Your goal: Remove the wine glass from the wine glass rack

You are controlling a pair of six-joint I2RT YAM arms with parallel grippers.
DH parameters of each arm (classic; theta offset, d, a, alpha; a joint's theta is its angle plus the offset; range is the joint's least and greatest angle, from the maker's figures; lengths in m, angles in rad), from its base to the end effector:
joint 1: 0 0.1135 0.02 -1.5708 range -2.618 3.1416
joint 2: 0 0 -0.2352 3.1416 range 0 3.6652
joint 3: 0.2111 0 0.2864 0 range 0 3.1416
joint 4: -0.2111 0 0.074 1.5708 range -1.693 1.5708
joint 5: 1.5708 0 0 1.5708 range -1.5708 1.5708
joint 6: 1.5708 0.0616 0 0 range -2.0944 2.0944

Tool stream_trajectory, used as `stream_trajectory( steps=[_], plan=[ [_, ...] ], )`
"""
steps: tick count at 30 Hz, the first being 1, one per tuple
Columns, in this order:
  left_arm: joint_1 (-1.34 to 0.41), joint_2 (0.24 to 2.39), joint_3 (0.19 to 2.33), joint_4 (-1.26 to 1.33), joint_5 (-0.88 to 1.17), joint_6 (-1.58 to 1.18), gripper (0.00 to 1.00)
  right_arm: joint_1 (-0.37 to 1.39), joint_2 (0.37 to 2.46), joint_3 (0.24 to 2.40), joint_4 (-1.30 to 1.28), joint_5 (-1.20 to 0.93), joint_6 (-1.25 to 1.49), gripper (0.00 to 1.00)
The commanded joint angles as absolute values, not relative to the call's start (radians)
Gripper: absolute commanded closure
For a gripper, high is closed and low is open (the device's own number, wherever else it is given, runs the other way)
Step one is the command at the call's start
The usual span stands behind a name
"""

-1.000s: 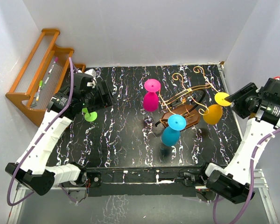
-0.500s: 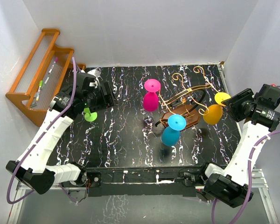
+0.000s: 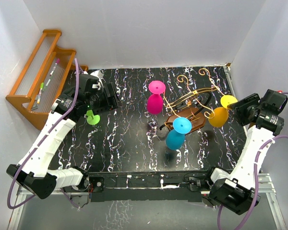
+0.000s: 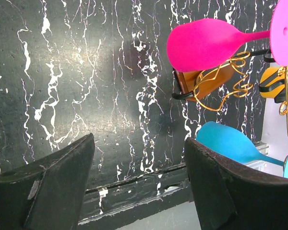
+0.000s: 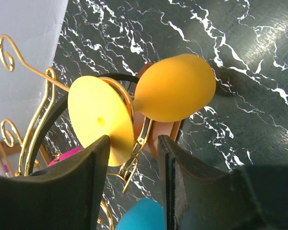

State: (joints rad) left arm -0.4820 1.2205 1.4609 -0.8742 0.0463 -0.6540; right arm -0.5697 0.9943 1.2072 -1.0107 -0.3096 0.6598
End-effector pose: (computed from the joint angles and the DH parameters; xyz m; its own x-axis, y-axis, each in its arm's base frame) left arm 0.2700 -0.1445 0.3791 -0.7183 -0.3101 -0.6228 0.0745 0.8558 -0.5120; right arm 0.2168 -0.1166 0.3335 -0.2712 0.8670 -0.4180 0.6338 0.4877 0.6003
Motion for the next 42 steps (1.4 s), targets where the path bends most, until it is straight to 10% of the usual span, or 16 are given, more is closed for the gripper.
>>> stream_trajectory(
  steps=[1, 11, 42],
  plan=[
    [-0.489, 1.215, 1.469, -0.874, 0.058, -0.643, 0.27, -0.574, 0.959, 1.197, -0.920, -0.292, 0.678, 0.60],
    [-0.493, 1.216, 1.463, -0.874, 0.058, -0.642, 0.27, -0.574, 0.959, 1.265, -0.946, -0.273, 0.676, 0.92],
    [-0.502, 1.227, 1.463, -0.874, 0.053, -0.637, 0.27, -0.575, 0.845, 1.115, -0.661, -0.238, 0.807, 0.92]
  ],
)
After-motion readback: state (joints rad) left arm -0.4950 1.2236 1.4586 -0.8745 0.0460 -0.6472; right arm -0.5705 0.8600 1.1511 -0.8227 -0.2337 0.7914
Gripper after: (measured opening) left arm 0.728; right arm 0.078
